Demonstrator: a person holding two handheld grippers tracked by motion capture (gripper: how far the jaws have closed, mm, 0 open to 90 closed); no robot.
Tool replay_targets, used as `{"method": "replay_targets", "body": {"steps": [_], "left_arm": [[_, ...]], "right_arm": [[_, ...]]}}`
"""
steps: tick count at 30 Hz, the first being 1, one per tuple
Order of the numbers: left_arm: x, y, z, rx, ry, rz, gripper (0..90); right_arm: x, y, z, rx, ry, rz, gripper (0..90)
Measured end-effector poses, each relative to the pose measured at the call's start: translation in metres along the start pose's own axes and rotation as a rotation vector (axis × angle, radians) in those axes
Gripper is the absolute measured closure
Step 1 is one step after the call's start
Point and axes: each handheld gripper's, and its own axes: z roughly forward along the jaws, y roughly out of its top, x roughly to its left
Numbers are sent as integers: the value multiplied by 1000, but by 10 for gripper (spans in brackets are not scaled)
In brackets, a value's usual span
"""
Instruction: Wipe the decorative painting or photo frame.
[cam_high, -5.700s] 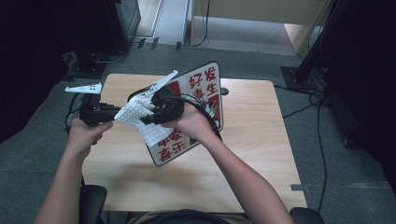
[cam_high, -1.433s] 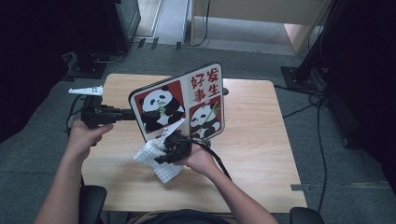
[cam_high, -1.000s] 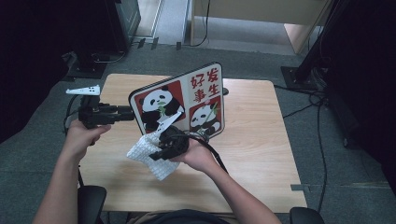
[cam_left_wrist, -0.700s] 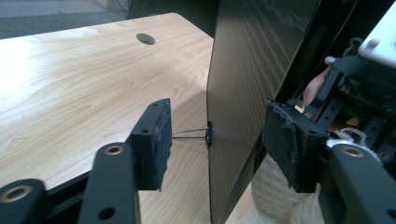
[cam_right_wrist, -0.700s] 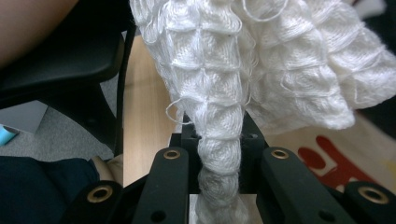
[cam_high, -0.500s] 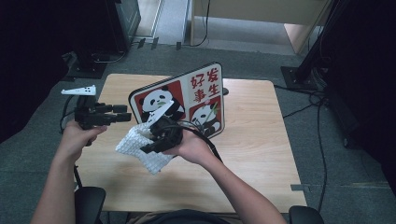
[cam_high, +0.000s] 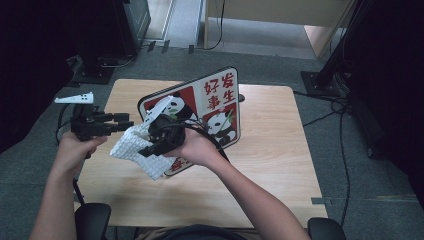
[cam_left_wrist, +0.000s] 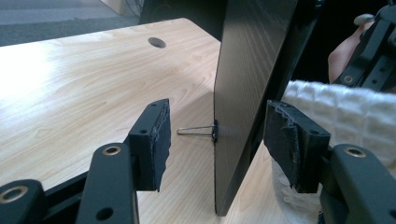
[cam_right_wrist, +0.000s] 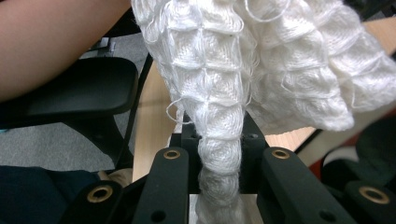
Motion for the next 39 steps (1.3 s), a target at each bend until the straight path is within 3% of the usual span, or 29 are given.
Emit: {"method": "replay_targets", "body": {"steps": [14, 25, 33, 39], "left_arm": [[-2, -5, -12, -21, 18, -11, 415], [-3, -6, -12, -28, 20, -10, 415], [-3, -6, -12, -32, 22, -10, 417], [-2, -6, -12, -27, 21, -9, 417]], "right_arm": [[-1, 36, -10, -8, -8, -59, 782], [-21, 38, -23, -45, -44, 0, 782], [-26, 36, -32, -67, -58, 39, 782], [-19, 47, -29, -68, -28, 18, 782]]}}
